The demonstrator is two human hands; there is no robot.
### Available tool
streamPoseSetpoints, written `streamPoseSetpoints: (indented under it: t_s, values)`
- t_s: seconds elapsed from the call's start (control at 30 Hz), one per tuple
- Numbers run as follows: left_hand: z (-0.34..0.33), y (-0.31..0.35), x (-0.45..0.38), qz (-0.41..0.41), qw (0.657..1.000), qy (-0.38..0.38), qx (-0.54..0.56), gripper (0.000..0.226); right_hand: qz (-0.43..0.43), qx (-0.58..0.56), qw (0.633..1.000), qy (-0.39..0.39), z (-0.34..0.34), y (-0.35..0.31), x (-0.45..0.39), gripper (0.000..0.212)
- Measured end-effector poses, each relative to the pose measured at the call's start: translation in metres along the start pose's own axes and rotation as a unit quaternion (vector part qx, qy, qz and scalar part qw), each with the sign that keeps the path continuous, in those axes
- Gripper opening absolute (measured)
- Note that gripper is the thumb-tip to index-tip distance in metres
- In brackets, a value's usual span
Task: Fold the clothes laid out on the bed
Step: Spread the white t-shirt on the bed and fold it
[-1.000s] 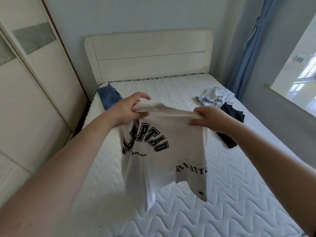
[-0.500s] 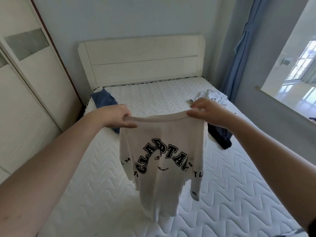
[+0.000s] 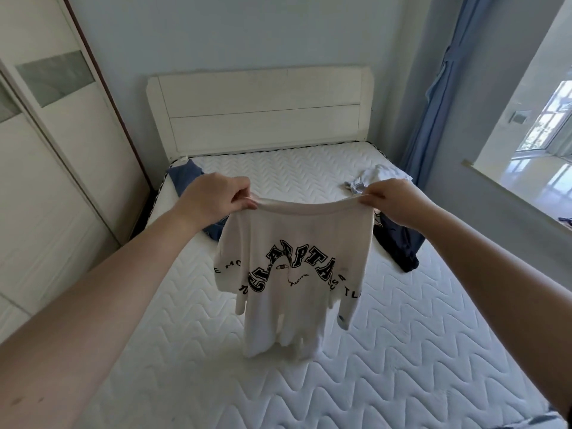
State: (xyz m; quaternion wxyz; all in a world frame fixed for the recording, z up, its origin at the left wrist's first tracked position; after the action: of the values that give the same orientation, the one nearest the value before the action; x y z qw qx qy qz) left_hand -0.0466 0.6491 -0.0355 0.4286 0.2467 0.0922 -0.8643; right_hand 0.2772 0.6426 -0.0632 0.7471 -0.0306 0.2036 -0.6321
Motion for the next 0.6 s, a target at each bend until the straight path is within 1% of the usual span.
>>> streamPoseSetpoints:
  t_s: [0.07, 0.17, 0.2, 0.27, 0.33, 0.37, 0.4, 0.47, 0.53, 0.6]
  values:
    - [-0.001, -0.003, 0.001, 0.037, 0.999, 0.019, 0.011, 0.029, -0.024, -0.07, 0.997, 0.014, 0.001, 0.003, 0.006, 0.012]
    - [-0.004, -0.007, 0.003, 0.095, 0.994, 0.05, -0.014, 0.025, -0.068, -0.173, 0.982, 0.013, -0.003, 0.006, 0.013, 0.014]
    - [-0.005, -0.007, 0.003, 0.103, 0.993, 0.051, -0.019, 0.025, -0.09, -0.222, 0.971, -0.002, -0.008, 0.005, 0.014, 0.018]
    - [-0.008, -0.008, 0.003, 0.1, 0.994, 0.032, -0.02, 0.028, -0.137, -0.324, 0.936, -0.022, -0.014, -0.003, 0.018, 0.026]
    - [-0.01, -0.012, 0.003, 0.099, 0.995, 0.013, -0.011, 0.035, -0.162, -0.377, 0.912, -0.001, -0.014, -0.01, 0.023, 0.027]
    - [-0.012, -0.016, 0.003, 0.11, 0.994, 0.008, 0.007, 0.038, -0.161, -0.381, 0.91, 0.021, -0.011, -0.013, 0.025, 0.028]
    - [-0.015, -0.021, 0.004, 0.136, 0.99, -0.001, 0.042, 0.038, -0.152, -0.368, 0.916, 0.047, -0.005, -0.016, 0.027, 0.029]
    - [-0.026, -0.03, 0.009, 0.213, 0.967, -0.028, 0.136, 0.033, -0.112, -0.328, 0.935, 0.081, 0.005, -0.023, 0.027, 0.031]
    - [-0.034, -0.036, 0.015, 0.257, 0.947, -0.031, 0.191, 0.03, -0.076, -0.292, 0.951, 0.072, 0.009, -0.029, 0.025, 0.024]
    - [-0.036, -0.037, 0.017, 0.252, 0.947, -0.022, 0.2, 0.027, -0.044, -0.233, 0.971, 0.043, 0.01, -0.031, 0.023, 0.009]
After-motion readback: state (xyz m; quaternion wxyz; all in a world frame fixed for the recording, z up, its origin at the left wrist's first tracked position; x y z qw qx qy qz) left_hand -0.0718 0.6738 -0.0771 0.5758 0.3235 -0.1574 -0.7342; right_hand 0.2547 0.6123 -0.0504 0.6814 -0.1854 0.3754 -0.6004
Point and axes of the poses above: each hand's wrist, its own x-axis away from the middle knuckle, its own z-axis out of the back of the hand, y = z × x, the point moved 6 cm from there along -x, towards the middle knuckle, and after that the axes turned 6 degrees about y, right-handed, at the moved point
